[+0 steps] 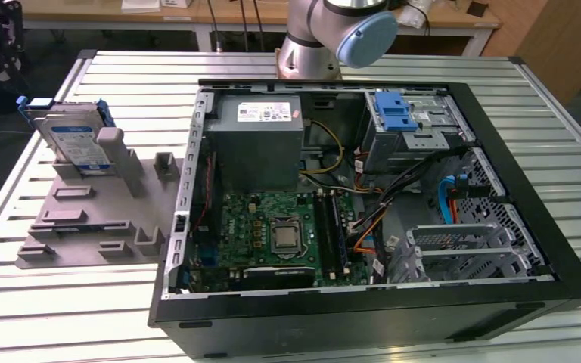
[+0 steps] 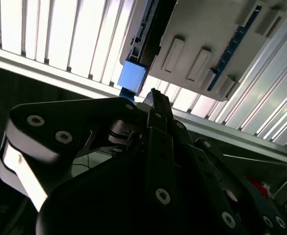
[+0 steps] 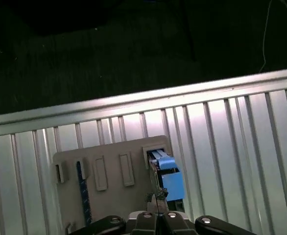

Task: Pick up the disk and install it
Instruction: 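Pick up the disk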

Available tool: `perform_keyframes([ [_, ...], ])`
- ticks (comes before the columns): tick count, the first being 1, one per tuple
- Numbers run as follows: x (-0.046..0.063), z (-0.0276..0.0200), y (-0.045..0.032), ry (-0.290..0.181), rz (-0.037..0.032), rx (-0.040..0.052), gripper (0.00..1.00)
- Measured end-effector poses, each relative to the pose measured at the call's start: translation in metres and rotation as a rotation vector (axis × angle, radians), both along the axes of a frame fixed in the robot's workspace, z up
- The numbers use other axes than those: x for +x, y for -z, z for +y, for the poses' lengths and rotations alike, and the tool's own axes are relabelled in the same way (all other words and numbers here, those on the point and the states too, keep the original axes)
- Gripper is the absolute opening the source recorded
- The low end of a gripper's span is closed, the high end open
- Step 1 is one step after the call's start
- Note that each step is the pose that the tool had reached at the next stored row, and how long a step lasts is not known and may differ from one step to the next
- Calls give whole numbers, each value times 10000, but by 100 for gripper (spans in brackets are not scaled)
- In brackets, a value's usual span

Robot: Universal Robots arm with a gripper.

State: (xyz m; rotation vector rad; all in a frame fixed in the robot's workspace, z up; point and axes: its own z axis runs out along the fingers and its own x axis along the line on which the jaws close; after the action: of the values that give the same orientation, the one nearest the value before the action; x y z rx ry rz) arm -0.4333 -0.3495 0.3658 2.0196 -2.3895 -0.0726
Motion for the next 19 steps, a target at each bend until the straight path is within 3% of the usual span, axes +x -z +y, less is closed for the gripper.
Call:
perform_keyframes([
  [9,-1,0,3,-1570,-2,30,11],
  [10,0,0,4,-1648,-15,74,11],
  [12,-3,1,7,-1670,-135,169,11],
  [14,-8,0,20,-1590,-212,165,11],
  [19,-9,0,20,-1589,-211,161,11],
])
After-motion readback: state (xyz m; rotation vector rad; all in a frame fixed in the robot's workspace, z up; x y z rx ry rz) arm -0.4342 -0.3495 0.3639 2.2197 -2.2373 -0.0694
